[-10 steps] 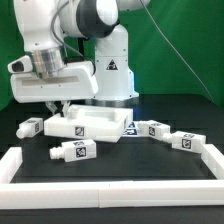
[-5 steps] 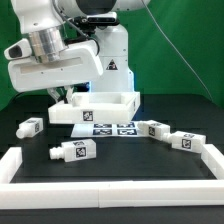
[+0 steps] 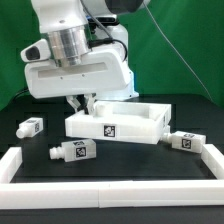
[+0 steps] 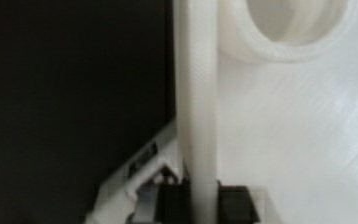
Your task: Assemble one leg
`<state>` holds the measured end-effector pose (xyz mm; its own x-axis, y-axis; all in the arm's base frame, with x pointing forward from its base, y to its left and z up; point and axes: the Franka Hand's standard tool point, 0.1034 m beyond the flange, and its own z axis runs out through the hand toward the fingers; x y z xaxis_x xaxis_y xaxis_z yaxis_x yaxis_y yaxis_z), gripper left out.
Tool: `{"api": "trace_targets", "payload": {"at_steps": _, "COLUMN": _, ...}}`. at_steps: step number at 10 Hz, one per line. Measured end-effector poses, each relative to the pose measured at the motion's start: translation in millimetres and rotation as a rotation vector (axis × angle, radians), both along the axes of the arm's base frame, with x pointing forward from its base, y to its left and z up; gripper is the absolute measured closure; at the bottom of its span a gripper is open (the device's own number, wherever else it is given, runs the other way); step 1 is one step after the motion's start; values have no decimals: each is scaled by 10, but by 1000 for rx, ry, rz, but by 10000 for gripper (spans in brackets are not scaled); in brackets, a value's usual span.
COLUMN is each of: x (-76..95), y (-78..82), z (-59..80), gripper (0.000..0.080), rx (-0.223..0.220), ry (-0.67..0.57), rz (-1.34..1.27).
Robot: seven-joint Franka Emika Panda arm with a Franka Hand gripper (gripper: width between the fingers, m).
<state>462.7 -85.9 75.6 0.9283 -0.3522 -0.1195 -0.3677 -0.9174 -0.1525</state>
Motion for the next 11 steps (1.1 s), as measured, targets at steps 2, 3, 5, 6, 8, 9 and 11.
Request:
{"api": "trace_targets", "payload": {"at_steps": 2, "x": -1, "y": -2, "z": -15, "gripper": 748, "rx": 0, "ry": 3, "rz": 0}}
{"api": "trace_targets", "payload": {"at_steps": 3, "x": 3, "y": 4, "z": -16, "gripper": 748, "rx": 0, "ry": 3, "rz": 1}}
{"api": "trace_targets", "payload": {"at_steps": 5, "x": 321, "y": 168, "z": -23, "gripper": 748, "rx": -21, "ry": -16, "rz": 97}}
{"api": "trace_targets", "payload": {"at_steps": 6, "x": 485, "y": 261, "z": -84, "gripper": 748, "rx": -21, "ry": -33, "rz": 183}}
{"api": "trace_targets", "payload": {"at_steps": 8, "x": 528, "y": 295, "z": -118, "gripper": 748, "rx": -17, "ry": -39, "rz": 217}}
{"api": "trace_targets", "payload": {"at_steps": 9, "x": 524, "y": 293, "z": -124, "gripper": 748, "rx": -17, "ry": -38, "rz": 217}}
{"api": "trace_targets", "payload": {"at_steps": 11, "x": 528, "y": 292, "z": -151, "gripper": 748, "rx": -17, "ry": -35, "rz": 222}}
